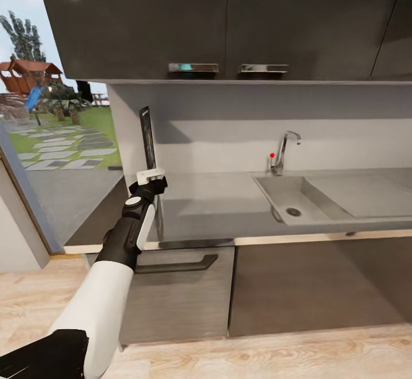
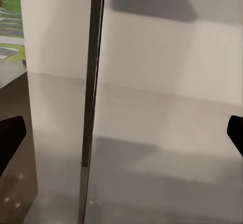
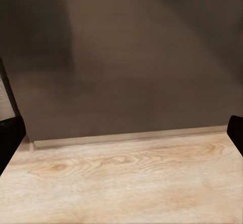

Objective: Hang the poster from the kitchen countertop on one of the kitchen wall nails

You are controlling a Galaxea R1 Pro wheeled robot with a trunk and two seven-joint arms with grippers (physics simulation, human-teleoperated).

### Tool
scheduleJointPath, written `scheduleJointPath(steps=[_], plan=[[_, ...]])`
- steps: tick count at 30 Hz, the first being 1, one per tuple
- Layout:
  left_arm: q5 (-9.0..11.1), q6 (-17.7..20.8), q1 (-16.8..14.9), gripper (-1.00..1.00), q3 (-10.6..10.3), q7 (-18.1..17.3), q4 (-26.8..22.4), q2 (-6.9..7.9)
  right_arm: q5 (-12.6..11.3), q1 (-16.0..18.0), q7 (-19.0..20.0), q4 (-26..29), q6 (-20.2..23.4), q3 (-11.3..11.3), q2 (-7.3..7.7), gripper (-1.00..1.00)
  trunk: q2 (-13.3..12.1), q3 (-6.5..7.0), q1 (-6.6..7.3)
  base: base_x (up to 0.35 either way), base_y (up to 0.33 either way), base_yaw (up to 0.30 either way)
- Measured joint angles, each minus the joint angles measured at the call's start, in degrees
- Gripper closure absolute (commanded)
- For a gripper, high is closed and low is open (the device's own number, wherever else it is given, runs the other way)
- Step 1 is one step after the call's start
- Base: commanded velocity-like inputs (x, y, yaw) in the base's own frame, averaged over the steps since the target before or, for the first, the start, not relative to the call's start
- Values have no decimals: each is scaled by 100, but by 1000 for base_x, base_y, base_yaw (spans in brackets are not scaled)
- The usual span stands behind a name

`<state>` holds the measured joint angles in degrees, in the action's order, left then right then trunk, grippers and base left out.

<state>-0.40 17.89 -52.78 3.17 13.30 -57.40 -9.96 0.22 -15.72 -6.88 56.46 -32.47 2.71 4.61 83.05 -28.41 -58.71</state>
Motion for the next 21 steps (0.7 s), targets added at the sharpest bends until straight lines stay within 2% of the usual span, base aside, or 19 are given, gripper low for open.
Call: scheduleJointPath(steps=[7, 21], plan=[[0, 0, 0, -100, 9, -2, -4, 0, 0, 0, 0, -6, 0, -1, 3, -100, 0, 0, -1, 133, 126, 0], [0, 0, 2, -100, 18, 0, 0, 1, 0, 0, 1, -3, 0, -8, 0, -100, 0, 0, -1, 87, 7, 0]])
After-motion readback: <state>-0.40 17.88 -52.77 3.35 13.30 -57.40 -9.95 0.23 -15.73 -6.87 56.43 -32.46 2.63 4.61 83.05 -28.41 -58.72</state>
